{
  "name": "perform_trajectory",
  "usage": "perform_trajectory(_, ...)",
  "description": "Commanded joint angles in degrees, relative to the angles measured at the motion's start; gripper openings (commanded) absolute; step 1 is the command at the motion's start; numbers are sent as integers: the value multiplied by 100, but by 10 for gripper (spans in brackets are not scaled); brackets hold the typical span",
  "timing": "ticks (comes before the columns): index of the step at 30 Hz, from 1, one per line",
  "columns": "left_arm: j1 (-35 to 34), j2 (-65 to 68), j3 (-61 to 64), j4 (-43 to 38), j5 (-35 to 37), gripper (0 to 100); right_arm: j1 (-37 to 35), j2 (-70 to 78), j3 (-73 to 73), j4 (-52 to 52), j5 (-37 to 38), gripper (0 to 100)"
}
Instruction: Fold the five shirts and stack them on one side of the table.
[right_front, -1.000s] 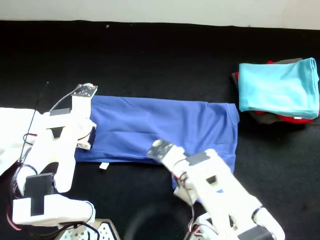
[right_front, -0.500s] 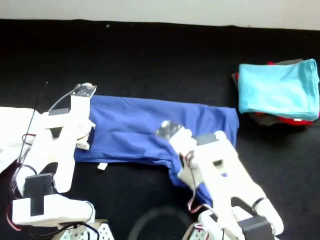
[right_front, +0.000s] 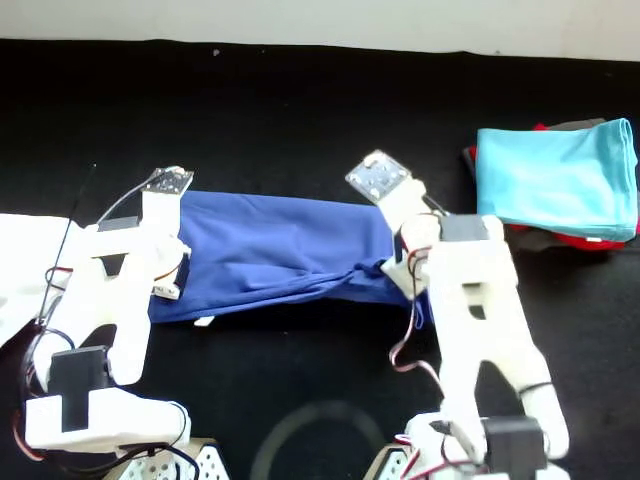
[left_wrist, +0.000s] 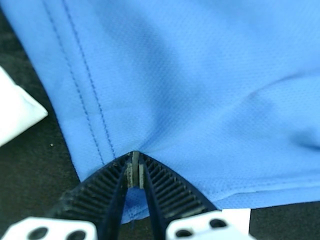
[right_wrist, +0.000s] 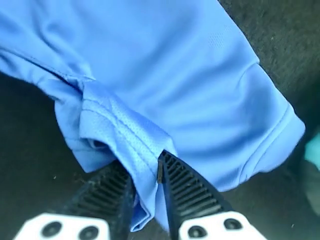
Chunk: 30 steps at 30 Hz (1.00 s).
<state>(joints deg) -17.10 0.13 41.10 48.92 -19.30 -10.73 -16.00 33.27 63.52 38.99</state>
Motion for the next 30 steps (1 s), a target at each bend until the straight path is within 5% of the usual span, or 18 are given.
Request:
perform_trajectory(1, -163, 48, -136, -35, -62, 10, 110, 840, -593, -242, 62, 6)
perform_trajectory(7, -163, 48, -136, -35, -62, 10, 145, 2378, -2141, -207, -466, 32)
perform_trajectory(12, -163, 48, -136, -35, -62, 10, 215, 3029, -2985, -75, -1108, 235)
perform_trajectory(27, -163, 48, -136, -35, -62, 10, 611, 3081, -5130, 2167, -1837, 175)
perform_trajectory(30, -163, 48, -136, -35, -62, 10, 505, 3090, -5499, 2958, -1767, 80)
